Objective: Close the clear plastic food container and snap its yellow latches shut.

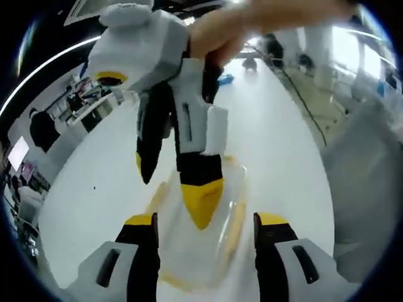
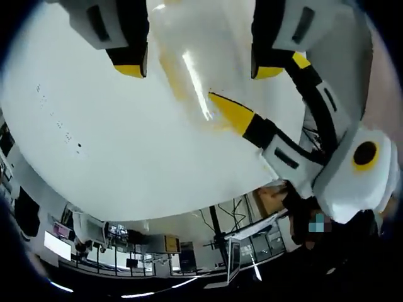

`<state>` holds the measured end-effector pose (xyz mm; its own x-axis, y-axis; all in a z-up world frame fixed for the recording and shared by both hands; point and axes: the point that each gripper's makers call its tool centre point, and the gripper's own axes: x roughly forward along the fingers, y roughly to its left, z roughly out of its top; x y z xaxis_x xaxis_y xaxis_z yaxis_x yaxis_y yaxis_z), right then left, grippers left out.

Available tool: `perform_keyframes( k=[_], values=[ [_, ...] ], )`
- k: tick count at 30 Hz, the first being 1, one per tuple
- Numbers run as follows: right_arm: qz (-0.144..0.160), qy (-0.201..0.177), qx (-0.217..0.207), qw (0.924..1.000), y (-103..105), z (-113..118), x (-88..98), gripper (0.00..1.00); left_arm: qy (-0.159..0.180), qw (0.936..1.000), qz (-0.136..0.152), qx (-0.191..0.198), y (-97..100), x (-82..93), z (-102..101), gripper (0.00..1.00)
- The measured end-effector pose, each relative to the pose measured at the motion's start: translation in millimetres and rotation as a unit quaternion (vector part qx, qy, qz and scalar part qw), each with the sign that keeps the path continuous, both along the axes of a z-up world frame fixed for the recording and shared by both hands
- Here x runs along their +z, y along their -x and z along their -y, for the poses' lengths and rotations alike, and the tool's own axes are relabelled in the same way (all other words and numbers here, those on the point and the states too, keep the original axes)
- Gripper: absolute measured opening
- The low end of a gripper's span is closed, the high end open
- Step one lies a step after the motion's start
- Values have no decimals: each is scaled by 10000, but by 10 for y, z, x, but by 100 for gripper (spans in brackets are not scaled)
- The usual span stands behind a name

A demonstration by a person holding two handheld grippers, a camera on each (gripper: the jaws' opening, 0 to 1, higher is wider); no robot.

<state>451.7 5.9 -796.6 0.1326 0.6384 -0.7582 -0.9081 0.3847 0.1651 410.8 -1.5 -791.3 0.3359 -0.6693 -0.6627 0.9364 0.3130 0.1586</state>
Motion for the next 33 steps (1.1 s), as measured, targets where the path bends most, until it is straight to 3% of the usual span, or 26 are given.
perform_keyframes(
  k=[5,16,23,30,33],
  values=[
    [-37,-208,-235,9995,61,-12,35,66,228,9993,-92,297,-54,74,-90,58],
    [96,-130,-730,9972,176,217,20,65,502,9912,-373,1171,-216,75,-417,54],
    [103,-291,-1131,9931,196,332,44,64,919,9801,-697,1613,-258,77,-506,53],
    [58,-339,-1532,9876,247,459,9,64,1001,9717,-863,1956,-278,-33,-606,52],
    [54,-277,-1684,9853,273,514,-44,63,1140,9636,-1049,2179,-281,-99,-636,51]
  ],
)
